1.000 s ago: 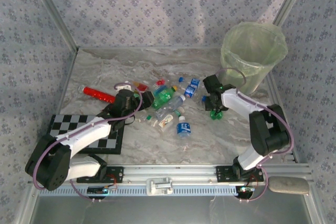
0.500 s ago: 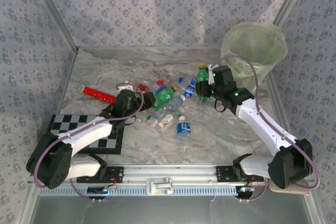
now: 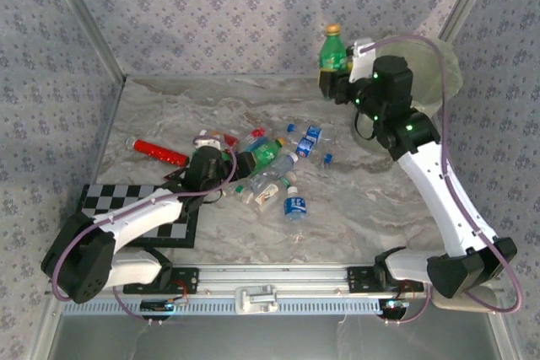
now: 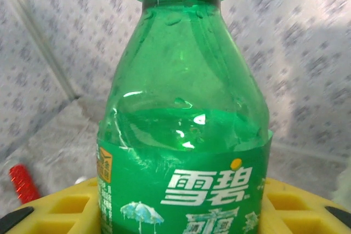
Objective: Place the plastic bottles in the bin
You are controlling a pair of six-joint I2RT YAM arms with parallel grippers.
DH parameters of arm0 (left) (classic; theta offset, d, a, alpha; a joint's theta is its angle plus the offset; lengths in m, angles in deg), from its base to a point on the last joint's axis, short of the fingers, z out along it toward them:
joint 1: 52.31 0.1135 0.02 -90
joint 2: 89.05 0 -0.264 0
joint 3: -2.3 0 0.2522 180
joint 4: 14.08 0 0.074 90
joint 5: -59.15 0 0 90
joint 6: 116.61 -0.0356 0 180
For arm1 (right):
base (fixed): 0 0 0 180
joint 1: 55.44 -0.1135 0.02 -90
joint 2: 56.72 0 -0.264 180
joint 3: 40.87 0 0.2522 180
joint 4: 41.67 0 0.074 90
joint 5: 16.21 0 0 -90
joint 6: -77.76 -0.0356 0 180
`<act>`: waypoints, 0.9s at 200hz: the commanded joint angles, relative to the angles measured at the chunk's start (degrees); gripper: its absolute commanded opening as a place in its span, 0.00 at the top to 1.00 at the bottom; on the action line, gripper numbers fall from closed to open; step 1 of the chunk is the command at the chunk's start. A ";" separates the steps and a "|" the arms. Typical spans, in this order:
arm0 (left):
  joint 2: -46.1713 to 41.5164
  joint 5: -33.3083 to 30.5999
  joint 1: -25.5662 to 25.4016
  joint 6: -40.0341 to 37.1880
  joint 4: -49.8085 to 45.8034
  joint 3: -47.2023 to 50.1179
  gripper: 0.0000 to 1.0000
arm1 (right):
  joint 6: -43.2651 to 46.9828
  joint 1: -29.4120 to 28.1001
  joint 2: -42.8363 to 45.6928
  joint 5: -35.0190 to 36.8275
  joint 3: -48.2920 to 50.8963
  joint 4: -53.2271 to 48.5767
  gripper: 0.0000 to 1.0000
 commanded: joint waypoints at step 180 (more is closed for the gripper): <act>7.14 -1.05 -7.36 -9.82 -8.51 -11.88 0.00 | -3.53 24.09 -29.77 4.21 -20.36 -20.87 0.50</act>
